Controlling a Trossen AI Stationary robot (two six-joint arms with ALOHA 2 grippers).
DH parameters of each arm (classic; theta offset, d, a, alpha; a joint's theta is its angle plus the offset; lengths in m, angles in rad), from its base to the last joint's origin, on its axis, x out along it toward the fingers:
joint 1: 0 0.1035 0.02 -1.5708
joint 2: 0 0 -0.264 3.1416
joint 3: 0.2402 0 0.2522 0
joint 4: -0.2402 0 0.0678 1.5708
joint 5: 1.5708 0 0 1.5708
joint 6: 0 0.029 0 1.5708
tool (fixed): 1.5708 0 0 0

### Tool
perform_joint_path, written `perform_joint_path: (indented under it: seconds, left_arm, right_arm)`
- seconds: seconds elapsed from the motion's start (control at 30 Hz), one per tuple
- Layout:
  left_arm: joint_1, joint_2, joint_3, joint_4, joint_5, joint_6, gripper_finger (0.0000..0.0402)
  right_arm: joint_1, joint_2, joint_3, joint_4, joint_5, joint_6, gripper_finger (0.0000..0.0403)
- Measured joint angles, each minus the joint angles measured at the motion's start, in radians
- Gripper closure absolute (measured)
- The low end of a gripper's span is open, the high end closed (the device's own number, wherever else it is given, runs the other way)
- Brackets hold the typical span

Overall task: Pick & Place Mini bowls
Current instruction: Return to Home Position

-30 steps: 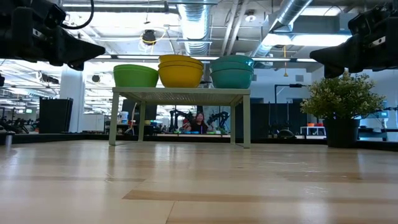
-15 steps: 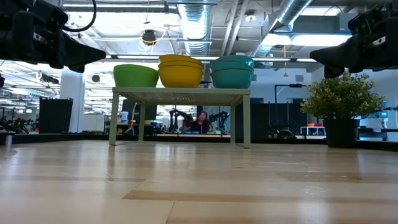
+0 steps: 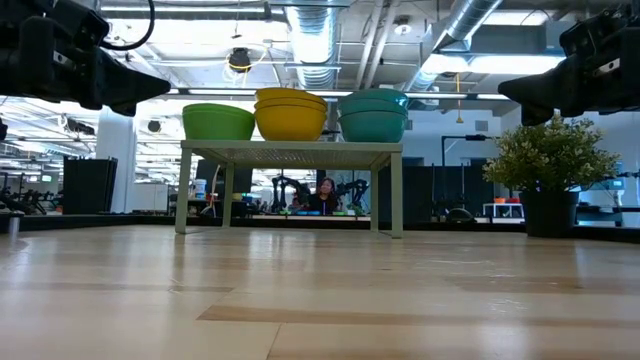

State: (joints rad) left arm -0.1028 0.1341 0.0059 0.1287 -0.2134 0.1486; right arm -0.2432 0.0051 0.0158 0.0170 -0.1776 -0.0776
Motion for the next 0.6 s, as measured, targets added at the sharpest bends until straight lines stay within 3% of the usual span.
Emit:
perform_joint_path:
  seconds: [0.6]
  left_arm:
    - [0.0, 0.0, 0.0, 0.008, -0.003, 0.0, 0.039]
  right_arm:
    - [0.0, 0.0, 0.0, 0.0, 0.0, 0.0, 0.0398]
